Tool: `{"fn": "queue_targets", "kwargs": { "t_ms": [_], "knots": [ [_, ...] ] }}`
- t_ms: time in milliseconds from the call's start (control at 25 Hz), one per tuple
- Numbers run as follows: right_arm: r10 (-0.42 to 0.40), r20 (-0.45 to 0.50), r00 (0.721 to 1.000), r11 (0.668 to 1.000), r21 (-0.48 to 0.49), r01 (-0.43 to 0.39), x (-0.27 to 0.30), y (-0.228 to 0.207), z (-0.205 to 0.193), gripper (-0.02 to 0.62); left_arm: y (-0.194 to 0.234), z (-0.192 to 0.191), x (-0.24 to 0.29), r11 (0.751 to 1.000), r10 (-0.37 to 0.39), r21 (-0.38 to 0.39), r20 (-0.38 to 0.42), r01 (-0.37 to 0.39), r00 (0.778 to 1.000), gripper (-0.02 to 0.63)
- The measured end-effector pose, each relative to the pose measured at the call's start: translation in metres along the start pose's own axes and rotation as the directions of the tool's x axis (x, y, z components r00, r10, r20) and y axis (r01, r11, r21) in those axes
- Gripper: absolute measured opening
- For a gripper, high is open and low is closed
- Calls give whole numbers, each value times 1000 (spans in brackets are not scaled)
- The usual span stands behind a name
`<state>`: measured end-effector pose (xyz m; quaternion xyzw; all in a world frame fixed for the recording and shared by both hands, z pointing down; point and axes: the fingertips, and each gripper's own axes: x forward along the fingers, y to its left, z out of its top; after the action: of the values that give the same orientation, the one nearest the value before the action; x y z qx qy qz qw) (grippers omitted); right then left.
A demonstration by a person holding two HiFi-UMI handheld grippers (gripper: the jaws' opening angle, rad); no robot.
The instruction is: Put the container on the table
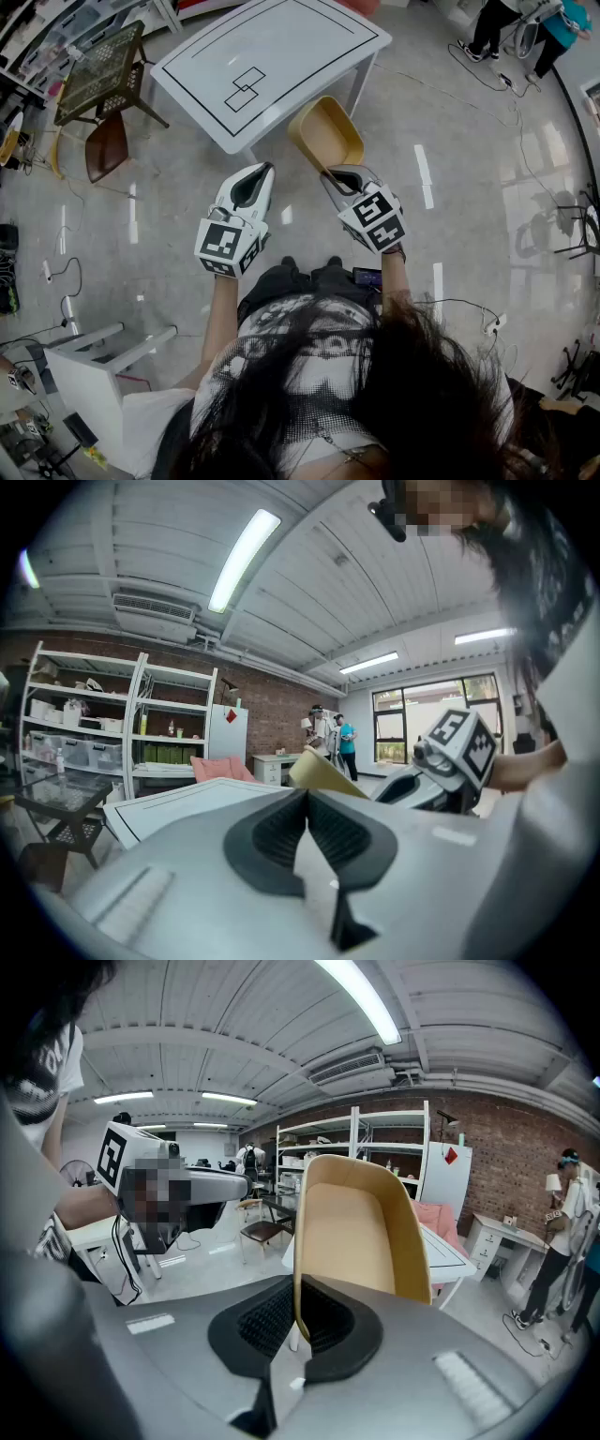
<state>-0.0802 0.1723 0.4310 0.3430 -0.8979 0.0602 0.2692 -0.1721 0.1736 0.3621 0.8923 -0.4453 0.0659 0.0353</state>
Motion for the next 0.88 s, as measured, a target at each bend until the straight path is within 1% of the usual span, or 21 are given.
{"fn": "queue_targets", "kwargs": {
  "t_ms": [240, 480, 880],
  "knots": [
    [-14, 2, 1000, 1000, 5, 14, 15, 17, 10, 11, 17, 0, -12, 1000, -27, 12, 11, 26, 1000, 0],
    [-31, 21, 999, 999, 45, 30, 17, 35, 14, 11, 22, 2, -30, 999, -48, 15, 27, 47, 998, 0],
    [-61, -7, 998, 997, 51, 61, 27, 65, 13, 12, 32, -8, -51, 995, -99, 8, 41, 99, 994, 0]
  ]
}}
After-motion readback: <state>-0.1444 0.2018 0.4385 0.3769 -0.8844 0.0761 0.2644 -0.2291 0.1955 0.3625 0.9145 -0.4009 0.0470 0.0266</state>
